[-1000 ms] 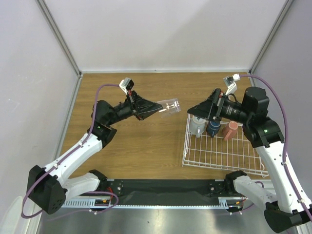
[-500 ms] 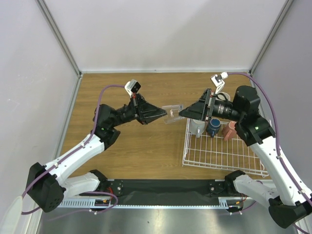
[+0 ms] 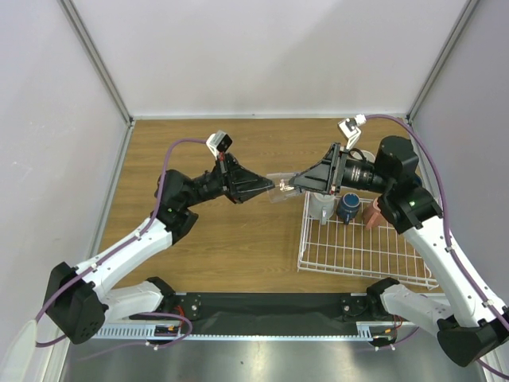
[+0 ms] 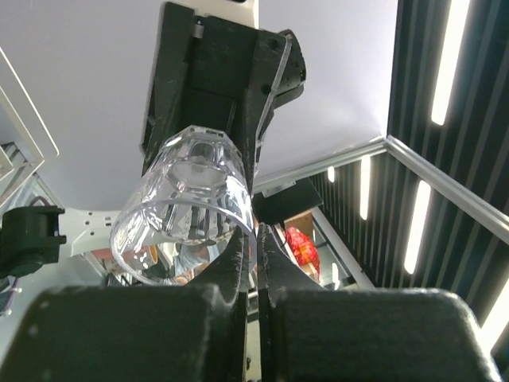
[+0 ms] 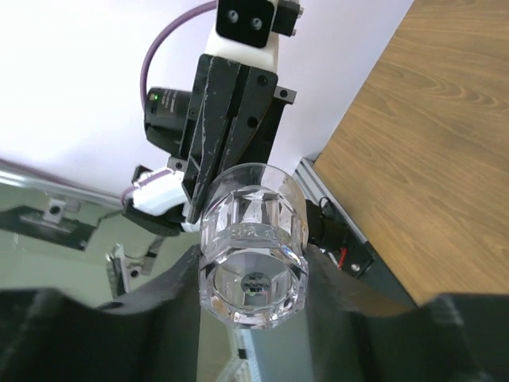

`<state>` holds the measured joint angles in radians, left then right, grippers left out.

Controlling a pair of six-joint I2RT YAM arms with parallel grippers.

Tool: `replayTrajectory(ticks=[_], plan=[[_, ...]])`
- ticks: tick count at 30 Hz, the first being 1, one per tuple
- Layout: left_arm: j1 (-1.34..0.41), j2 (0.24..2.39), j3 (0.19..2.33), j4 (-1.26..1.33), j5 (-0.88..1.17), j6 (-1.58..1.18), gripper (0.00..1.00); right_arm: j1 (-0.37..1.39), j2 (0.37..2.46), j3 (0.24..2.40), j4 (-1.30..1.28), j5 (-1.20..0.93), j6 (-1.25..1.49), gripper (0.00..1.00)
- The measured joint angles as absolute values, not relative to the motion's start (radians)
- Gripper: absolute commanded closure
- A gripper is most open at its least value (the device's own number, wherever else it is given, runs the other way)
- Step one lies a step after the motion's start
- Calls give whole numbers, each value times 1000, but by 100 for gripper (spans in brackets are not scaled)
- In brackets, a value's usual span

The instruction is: Load the cups into the dish rack

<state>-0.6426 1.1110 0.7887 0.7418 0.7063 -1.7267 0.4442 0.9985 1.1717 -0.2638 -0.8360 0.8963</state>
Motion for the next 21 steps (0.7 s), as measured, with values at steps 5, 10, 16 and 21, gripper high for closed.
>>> replayTrajectory(ticks=[5, 10, 16, 21], plan=[[-643, 1112, 791, 722, 705, -1694, 55, 443, 1005, 1171, -272, -845, 897, 100], [-635, 1108, 796, 590, 709, -1600, 0, 428, 1004, 1171, -367, -813, 852, 100], [-541, 1060, 949, 8, 644, -1235, 0, 345, 1007, 1233, -660, -590, 733, 100], [-521, 1090, 1245, -452, 452, -858, 0, 285, 1028, 1351, -944, -239, 656, 100]])
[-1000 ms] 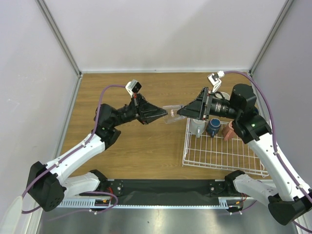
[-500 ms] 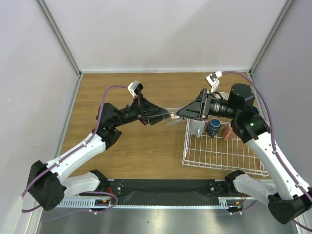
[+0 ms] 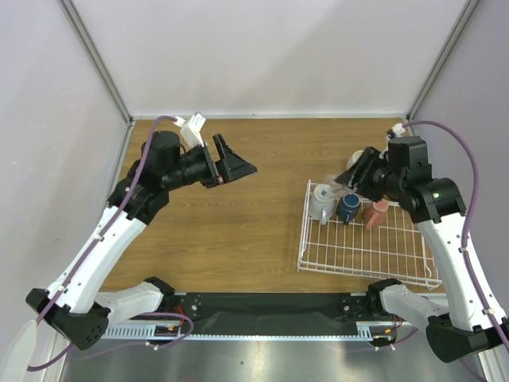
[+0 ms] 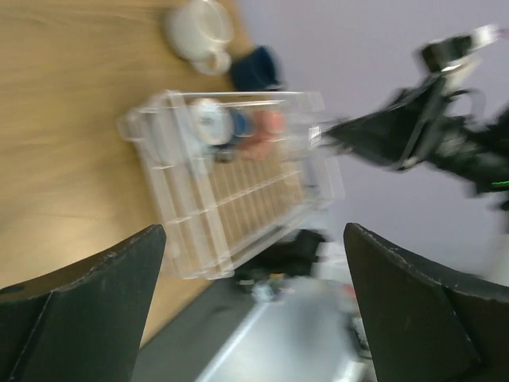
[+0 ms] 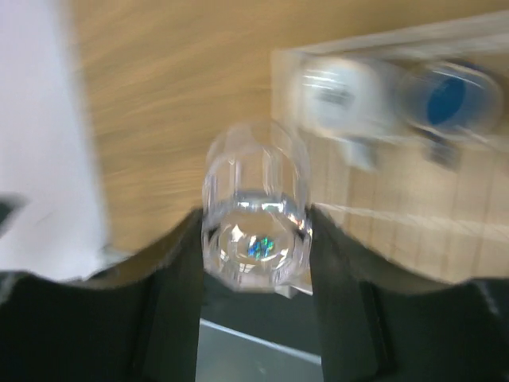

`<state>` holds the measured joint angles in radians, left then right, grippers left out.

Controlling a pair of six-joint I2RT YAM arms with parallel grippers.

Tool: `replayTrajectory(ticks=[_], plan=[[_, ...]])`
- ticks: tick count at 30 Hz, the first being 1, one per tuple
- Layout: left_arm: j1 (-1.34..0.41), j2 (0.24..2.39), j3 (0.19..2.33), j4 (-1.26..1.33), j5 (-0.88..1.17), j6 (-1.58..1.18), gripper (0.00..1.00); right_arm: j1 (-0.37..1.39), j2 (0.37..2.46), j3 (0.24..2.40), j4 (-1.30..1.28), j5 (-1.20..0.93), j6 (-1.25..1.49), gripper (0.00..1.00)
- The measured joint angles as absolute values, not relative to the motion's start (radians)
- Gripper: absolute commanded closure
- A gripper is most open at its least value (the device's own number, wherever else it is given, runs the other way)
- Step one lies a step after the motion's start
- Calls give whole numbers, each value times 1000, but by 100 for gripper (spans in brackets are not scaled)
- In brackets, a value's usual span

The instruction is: Load the cups into the dish rack

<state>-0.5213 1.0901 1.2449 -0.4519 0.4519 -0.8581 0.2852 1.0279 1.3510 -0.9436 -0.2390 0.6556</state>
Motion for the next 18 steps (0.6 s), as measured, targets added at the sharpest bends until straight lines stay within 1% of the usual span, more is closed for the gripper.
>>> replayTrajectory(ticks=[1, 6, 10, 13, 18], plan=[[-521, 1090, 1286, -533, 407, -775, 0, 271, 1032, 1367, -997, -161, 651, 100], [-521, 1095, 1307, -713, 305, -585, 0, 192, 1043, 1416, -1225, 171, 649, 100], [-516, 1111, 1307, -816, 242, -451, 0, 100, 1021, 1434, -1298, 363, 617, 100], [-514, 1112, 1307, -855, 187, -359, 0, -8, 994, 1415, -1317, 436, 564, 100], [-514, 1099, 1302, -884, 138, -258, 0, -245, 993, 1309, -1303, 405, 472, 100]])
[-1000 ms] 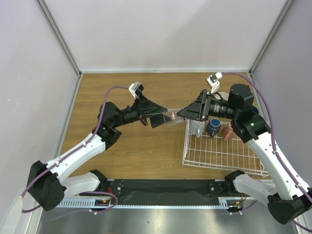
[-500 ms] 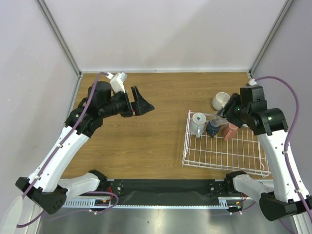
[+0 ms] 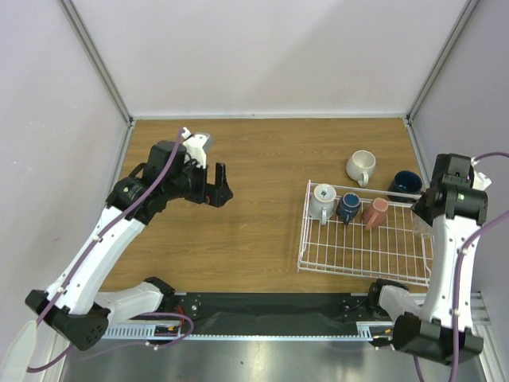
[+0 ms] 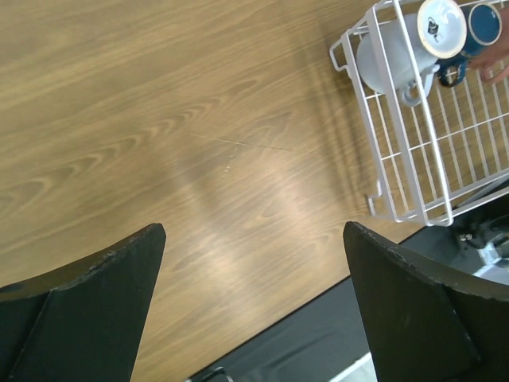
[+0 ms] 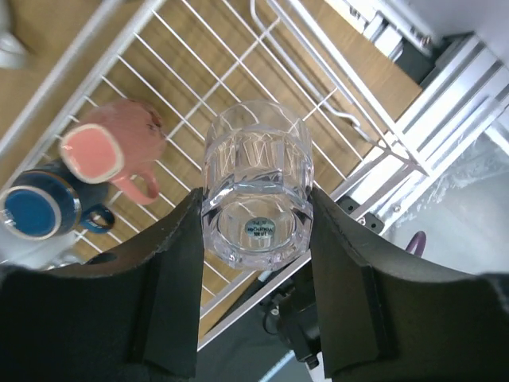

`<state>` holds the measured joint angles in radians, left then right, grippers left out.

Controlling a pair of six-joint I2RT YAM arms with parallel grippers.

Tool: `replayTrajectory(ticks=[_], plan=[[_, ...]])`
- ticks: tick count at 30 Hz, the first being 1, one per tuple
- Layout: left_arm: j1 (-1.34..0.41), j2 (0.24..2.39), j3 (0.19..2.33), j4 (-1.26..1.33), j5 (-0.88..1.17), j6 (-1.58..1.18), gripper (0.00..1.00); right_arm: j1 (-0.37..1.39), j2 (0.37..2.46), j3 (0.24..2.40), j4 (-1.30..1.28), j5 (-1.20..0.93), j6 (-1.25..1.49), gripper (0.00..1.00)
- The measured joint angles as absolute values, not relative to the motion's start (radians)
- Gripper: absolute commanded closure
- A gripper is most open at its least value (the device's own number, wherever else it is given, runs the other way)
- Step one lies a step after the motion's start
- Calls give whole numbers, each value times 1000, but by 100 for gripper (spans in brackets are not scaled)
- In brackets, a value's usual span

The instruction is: Load the cups into the dish rack

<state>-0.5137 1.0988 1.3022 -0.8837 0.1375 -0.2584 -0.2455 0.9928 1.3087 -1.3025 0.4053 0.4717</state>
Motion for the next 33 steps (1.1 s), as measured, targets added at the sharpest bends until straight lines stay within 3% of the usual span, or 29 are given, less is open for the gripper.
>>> replayTrajectory(ticks=[11, 27, 29, 33], plan=[[-516, 1068, 1289, -888, 99, -147, 0, -345, 1265, 1250, -1105, 284, 433, 100], [-516, 1190, 1336, -898, 58, -104, 0, -356, 1413, 1159, -935, 221, 474, 100], [-514, 1190, 1336, -898, 59, -104, 0, -353, 1423, 1156, -928, 219, 476, 96], [-513, 1190, 1336, -898, 59, -104, 0, -347, 1435, 1156, -918, 219, 478, 80]])
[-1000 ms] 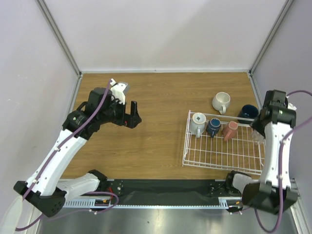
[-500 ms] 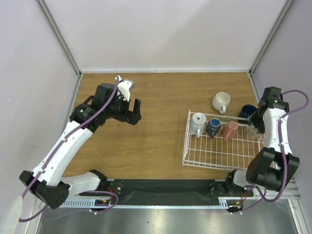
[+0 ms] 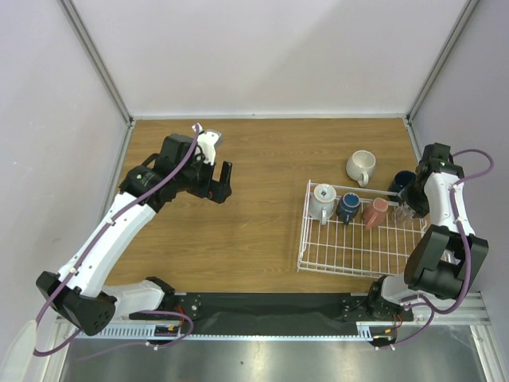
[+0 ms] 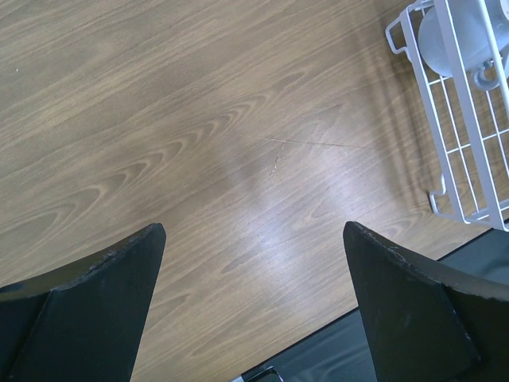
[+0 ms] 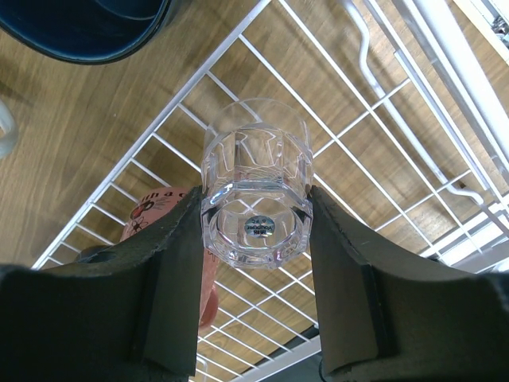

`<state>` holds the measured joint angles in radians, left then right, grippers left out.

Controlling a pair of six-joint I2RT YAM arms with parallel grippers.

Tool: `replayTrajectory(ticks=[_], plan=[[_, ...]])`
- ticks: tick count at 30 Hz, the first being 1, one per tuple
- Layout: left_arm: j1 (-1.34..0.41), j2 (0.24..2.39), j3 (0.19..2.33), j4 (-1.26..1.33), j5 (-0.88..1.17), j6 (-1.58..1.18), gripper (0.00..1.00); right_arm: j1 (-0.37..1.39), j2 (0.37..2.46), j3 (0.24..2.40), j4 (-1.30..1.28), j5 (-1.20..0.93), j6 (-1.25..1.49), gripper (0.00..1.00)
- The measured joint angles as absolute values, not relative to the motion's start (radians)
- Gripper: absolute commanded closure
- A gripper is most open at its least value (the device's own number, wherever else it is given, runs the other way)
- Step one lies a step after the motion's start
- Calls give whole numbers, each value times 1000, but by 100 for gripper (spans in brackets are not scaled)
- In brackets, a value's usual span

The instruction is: Load the cups into the dish rack

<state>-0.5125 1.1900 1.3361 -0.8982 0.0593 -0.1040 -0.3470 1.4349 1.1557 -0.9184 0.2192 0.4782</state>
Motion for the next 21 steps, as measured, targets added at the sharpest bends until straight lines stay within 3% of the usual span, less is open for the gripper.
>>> replayTrajectory(ticks=[7, 12, 15, 21], plan=[[-509, 1170, 1336, -900, 59, -104, 0, -346, 1440, 1152, -919, 219, 478, 60], [-509, 1143, 1330, -900, 60, -104, 0, -334, 1446, 1152, -922, 219, 482, 36], [-508, 1129, 1321, -901, 60, -104, 0, -320, 1447, 1152, -931, 220, 493, 28], [-508, 1102, 1303, -904, 59, -104, 0, -306, 1447, 1177, -981, 222, 510, 26]])
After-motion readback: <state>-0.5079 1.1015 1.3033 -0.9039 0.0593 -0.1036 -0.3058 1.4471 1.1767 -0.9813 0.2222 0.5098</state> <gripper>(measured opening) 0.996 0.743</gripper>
